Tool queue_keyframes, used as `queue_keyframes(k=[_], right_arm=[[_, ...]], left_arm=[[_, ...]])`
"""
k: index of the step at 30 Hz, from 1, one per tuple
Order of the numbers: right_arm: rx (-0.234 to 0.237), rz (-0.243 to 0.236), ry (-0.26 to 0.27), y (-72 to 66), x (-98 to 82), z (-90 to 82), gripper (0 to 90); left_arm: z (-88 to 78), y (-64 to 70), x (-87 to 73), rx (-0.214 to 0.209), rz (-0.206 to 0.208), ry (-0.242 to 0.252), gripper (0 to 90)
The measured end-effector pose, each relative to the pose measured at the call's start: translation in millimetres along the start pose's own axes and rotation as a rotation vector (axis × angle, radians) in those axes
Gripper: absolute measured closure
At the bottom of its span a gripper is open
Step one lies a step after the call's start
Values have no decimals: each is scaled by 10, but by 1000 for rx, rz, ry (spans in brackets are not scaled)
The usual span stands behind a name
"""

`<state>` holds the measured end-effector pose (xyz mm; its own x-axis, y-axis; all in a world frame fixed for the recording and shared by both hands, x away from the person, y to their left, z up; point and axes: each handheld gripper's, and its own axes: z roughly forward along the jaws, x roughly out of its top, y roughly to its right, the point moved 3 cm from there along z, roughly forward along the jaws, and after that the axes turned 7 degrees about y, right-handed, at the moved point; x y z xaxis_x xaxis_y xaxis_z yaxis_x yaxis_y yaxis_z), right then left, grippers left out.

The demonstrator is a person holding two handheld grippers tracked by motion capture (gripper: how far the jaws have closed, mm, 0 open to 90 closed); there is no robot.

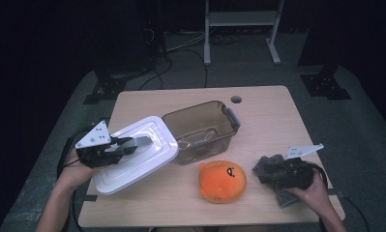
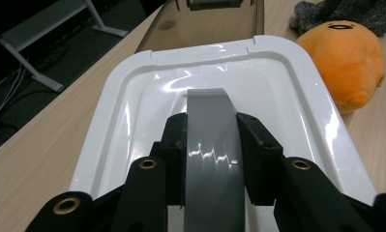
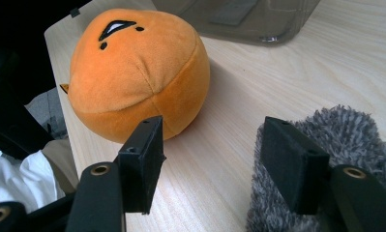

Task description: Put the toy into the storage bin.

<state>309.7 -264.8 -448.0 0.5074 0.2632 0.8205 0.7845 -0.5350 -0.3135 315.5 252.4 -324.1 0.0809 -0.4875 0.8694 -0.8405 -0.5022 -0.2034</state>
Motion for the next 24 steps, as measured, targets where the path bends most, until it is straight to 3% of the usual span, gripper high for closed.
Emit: queue_keyframes(k=[11, 24], right_arm=[[0, 0, 0, -3, 0, 3, 398], [-2, 4, -3, 1, -7, 7, 398]], left_arm=[[-138, 106, -217, 1, -16, 15, 663], [-191, 178, -451, -9, -44, 16, 663]])
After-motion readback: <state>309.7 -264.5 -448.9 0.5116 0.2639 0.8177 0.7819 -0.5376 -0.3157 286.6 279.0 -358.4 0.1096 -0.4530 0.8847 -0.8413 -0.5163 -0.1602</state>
